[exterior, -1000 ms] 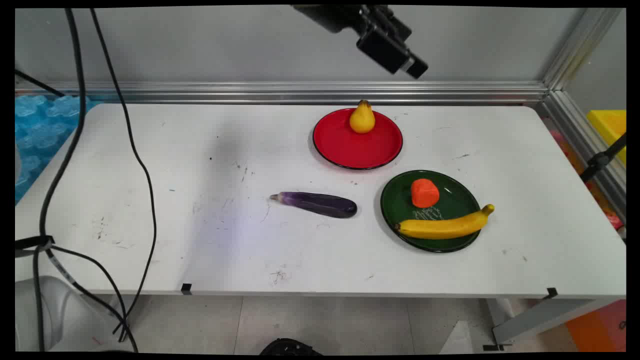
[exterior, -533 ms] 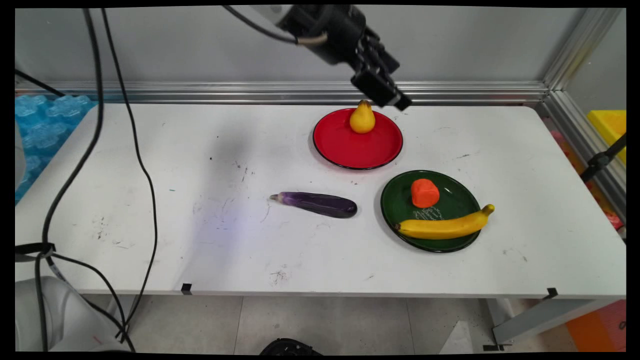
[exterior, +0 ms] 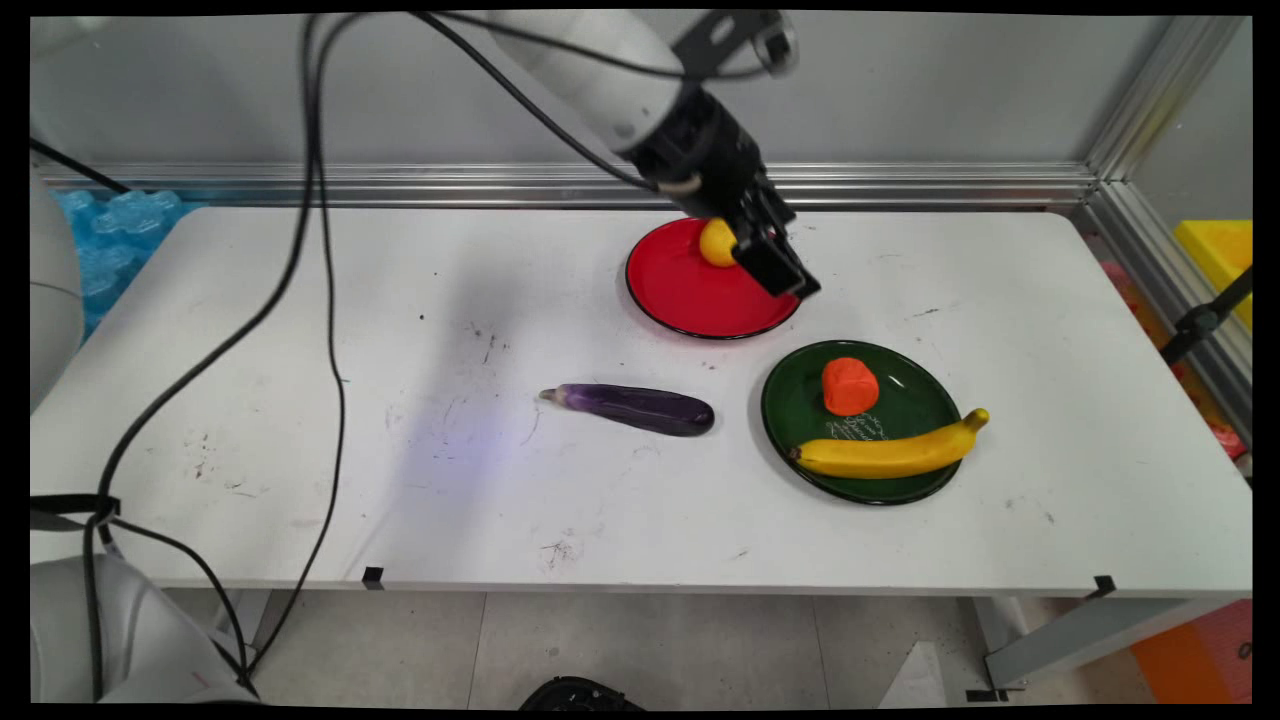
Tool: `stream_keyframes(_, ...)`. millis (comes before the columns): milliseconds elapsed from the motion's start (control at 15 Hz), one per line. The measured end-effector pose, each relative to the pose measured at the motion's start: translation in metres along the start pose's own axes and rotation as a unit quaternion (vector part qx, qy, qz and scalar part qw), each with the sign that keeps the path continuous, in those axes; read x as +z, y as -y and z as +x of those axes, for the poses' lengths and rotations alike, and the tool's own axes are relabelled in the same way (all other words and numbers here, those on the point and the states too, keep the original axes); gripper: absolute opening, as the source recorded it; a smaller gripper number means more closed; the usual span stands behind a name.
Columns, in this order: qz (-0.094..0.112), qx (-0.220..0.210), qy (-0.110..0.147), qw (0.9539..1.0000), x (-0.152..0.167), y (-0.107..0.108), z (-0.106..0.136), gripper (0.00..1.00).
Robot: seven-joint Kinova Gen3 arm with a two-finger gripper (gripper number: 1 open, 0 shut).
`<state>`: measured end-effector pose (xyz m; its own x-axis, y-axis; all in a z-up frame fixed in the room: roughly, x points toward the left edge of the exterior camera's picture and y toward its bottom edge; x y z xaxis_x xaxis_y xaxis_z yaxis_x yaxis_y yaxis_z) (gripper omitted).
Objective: Pick up the mandarin from the green plate
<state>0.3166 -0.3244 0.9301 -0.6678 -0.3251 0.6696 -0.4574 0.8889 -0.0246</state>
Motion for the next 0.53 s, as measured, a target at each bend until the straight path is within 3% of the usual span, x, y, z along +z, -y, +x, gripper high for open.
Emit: stream_keyframes(533, -0.006, 0.020, 0.046, 0.9988, 0.094, 0.004, 0.005, 1.00)
